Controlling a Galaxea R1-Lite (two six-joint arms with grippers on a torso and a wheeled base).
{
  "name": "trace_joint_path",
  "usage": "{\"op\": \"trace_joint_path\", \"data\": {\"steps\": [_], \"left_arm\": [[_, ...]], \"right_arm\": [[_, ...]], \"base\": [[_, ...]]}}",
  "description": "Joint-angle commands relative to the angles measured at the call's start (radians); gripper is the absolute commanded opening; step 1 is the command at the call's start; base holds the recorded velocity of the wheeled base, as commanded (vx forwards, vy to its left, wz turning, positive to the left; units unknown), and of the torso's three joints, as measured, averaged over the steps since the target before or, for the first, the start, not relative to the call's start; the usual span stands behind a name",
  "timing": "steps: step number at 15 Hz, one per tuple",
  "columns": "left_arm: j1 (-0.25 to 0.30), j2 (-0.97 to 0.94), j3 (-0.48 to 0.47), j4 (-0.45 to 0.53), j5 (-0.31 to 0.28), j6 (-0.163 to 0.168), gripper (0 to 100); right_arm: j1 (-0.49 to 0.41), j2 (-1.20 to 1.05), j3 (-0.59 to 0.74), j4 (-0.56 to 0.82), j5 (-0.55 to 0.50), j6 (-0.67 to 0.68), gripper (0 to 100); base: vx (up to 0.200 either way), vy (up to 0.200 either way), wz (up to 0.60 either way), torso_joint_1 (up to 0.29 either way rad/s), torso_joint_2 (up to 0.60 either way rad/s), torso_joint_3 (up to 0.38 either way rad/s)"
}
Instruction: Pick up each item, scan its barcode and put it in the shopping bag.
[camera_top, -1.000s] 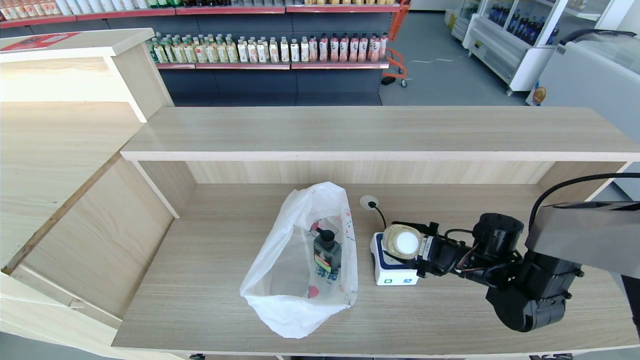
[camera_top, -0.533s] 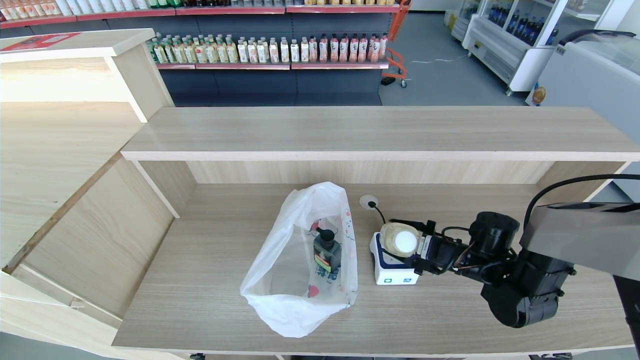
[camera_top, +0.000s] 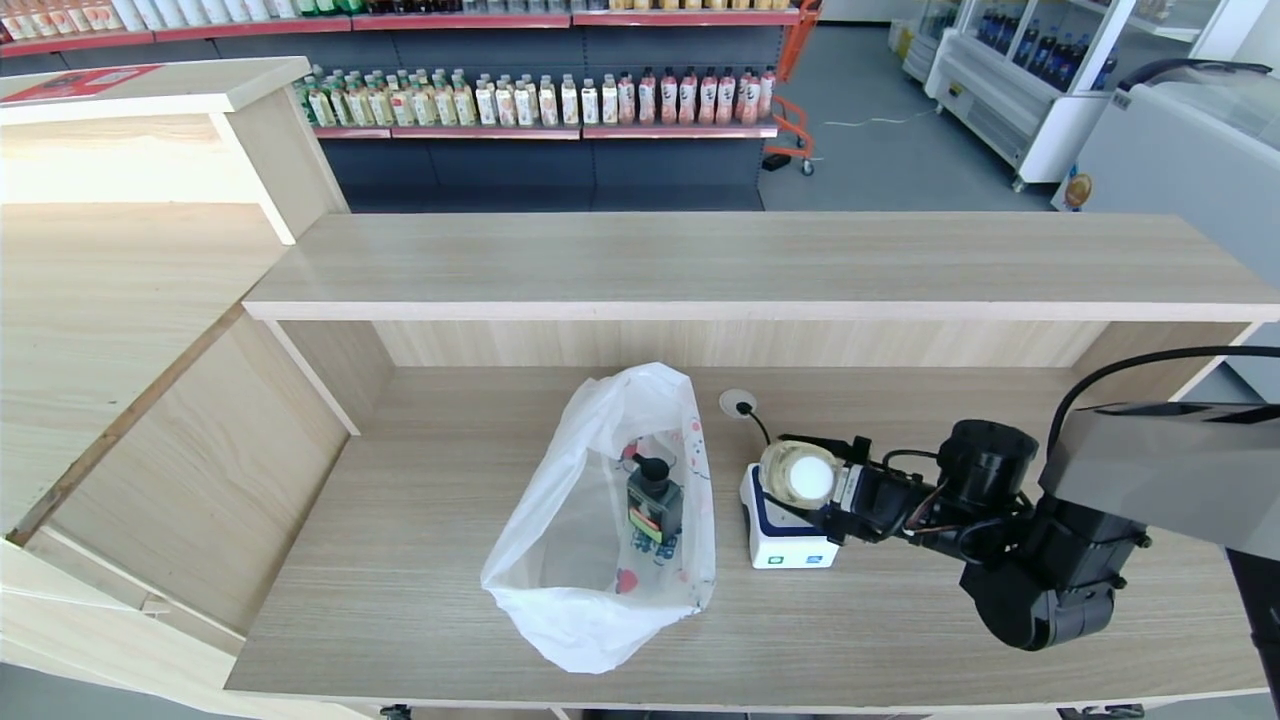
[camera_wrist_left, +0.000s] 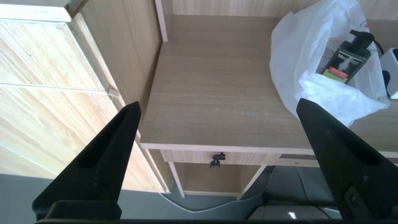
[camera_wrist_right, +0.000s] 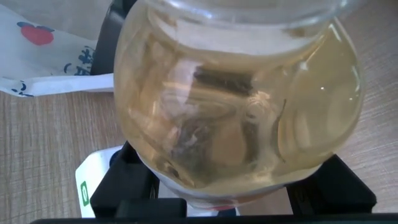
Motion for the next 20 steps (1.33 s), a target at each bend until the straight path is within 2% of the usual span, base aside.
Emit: {"op": "trace_joint_path", "data": {"steps": [1,3,5,6,7,10,12,16,20], "left_arm": [[0.0,0.0,0.0,0.0,0.001,0.0,100],[0.0,0.0,0.0,0.0,0.001,0.0,100],[0.0,0.0,0.0,0.0,0.001,0.0,100],[0.0,0.0,0.0,0.0,0.001,0.0,100],[0.0,0.0,0.0,0.0,0.001,0.0,100],[0.0,0.0,0.0,0.0,0.001,0.0,100],[0.0,0.0,0.0,0.0,0.001,0.0,100],[0.0,0.0,0.0,0.0,0.001,0.0,100],[0.0,0.0,0.0,0.0,0.001,0.0,100]], "right_arm": [[-0.001,-0.106,0.021,-0.006,0.002,0.094,0],[-0.014,-0.27,0.047,-0.006,-0.013,0.285,0],[-0.02,-0.445,0.086,0.121,-0.072,0.429,0],[-0.012,-0.594,0.142,0.273,-0.168,0.571,0],[0.011,-0.669,0.179,0.348,-0.26,0.667,0],[0.148,-0.741,0.214,0.431,-0.538,1.008,0],[0.168,-0.74,0.221,0.476,-0.613,1.074,0],[0.169,-0.764,0.323,0.476,-0.618,1.111,0],[0.169,-0.78,0.332,0.479,-0.619,1.112,0]], "base": [[0.0,0.0,0.0,0.0,0.0,0.0],[0.0,0.0,0.0,0.0,0.0,0.0],[0.0,0.0,0.0,0.0,0.0,0.0],[0.0,0.0,0.0,0.0,0.0,0.0],[0.0,0.0,0.0,0.0,0.0,0.0],[0.0,0.0,0.0,0.0,0.0,0.0],[0.0,0.0,0.0,0.0,0.0,0.0],[0.0,0.0,0.0,0.0,0.0,0.0],[0.0,0.0,0.0,0.0,0.0,0.0]]}}
